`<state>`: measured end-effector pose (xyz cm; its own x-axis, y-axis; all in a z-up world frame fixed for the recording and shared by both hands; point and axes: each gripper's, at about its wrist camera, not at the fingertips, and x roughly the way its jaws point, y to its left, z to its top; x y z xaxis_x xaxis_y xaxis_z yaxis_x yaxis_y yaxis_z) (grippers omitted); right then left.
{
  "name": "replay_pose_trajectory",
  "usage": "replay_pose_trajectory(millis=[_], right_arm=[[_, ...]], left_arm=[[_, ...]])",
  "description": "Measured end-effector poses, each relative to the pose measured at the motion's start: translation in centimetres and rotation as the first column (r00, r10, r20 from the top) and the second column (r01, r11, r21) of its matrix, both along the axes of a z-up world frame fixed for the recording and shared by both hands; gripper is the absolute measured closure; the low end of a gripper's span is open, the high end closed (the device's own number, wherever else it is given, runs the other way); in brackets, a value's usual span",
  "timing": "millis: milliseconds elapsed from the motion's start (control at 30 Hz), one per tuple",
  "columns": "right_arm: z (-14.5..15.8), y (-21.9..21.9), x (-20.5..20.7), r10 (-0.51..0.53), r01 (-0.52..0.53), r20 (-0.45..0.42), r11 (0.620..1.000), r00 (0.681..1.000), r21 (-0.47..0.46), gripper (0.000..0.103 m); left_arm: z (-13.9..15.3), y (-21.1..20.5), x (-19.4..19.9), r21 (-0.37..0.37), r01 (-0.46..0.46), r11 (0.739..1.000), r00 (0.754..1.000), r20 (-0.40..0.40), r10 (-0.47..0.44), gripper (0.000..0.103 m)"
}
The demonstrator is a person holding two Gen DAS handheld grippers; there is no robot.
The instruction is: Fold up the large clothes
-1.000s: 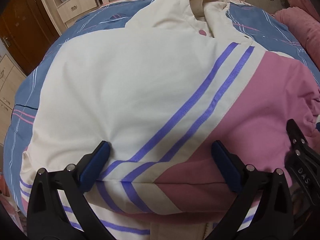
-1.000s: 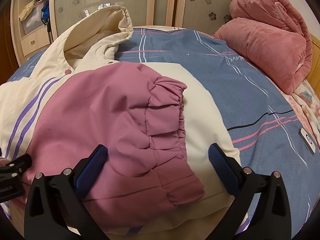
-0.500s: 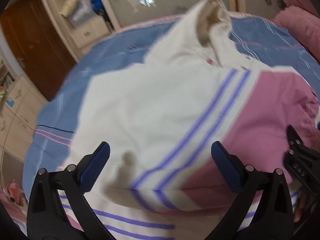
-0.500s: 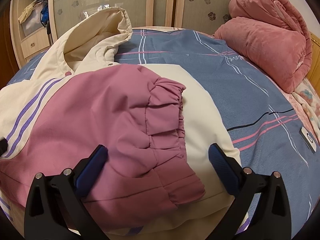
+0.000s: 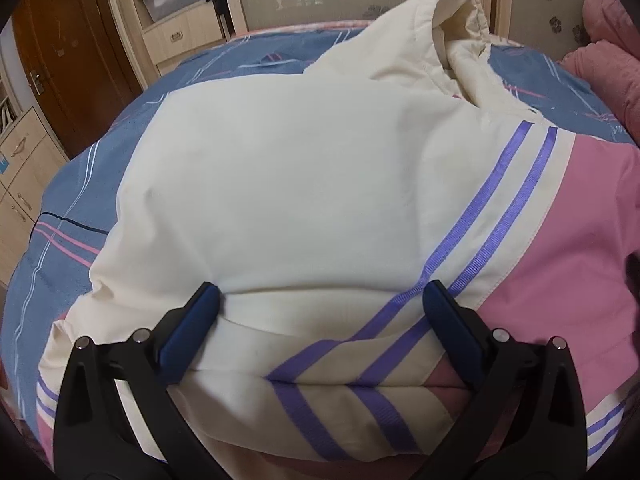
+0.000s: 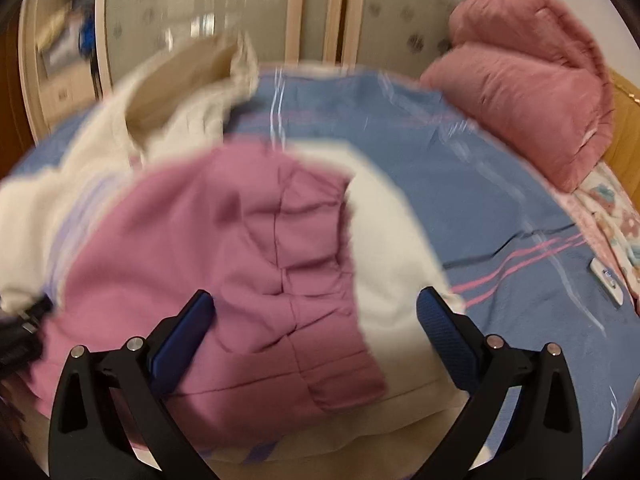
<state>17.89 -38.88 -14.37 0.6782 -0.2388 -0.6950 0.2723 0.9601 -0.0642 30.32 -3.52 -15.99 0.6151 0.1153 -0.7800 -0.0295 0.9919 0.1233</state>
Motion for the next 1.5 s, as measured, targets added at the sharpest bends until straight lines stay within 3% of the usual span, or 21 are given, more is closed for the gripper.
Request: replay_pose_trajectory(millis=[167,233,333,433,533,667,833,967,1500], right_arm=[[-0.3,-0.1,0.2,-0.001,0.001,-0.014,1.000,1.000,0.000,0.001],[-0.3,-0.1,0.3,-0.001,0.001,-0.016,1.000,1.000,0.002,0.001],[-0.3,-0.1,0.3,-0.002,0.002,-0.016,1.000,1.000,0.001,0.001],[-0.3,-0.1,0.3,-0.001,0.001,-0.016,1.000,1.000,0.001,0.001],[-0.3,-0.1,0.3,0.001,-0.001,-0.014,1.000,1.000,-0.001,0.001],[0.0,0.1,0.1,-0.002,0.002,-0.004,1.000,1.000,-0.009,0.001],[1.9,1.1,-1.7,-0.027,0.036,0.090,0.994,0.996,-0.104,0.001],[-0.2,0.8,0.0,0.007,-0.009,-0.038,0.998,0.999,-0.068,0.001],[-0.4,0.6,0.2,0.013,-0.015,-0.044,0.999,0.999,-0.046,0.001]], left_arm=[[0.7,-0.3,0.1,0.011,-0.017,1.000,1.000,-0.022,0.017,0.002],[1.7,-1.0,-0.8,0.044,-0.021,0.999,1.000,0.005,0.021,0.002],[2.7,-3.3,-3.3,0.066,0.078,0.995,0.994,0.068,-0.083,0.002],[1.2,-4.6,-3.5,0.124,0.091,0.988,0.995,0.033,-0.096,0.002],[0.5,-3.4,-2.7,0.028,0.066,0.997,0.998,0.018,-0.067,0.002],[0.3,-3.5,-2.5,0.036,0.070,0.997,0.997,0.028,-0.071,0.002],[0.0,-3.1,-3.2,0.026,0.071,0.997,0.996,0.055,-0.072,0.002],[0.0,-3.1,-3.2,0.027,0.072,0.997,0.996,0.056,-0.073,0.002],[0.0,-3.3,-3.4,0.035,0.069,0.997,0.995,0.064,-0.071,0.002]])
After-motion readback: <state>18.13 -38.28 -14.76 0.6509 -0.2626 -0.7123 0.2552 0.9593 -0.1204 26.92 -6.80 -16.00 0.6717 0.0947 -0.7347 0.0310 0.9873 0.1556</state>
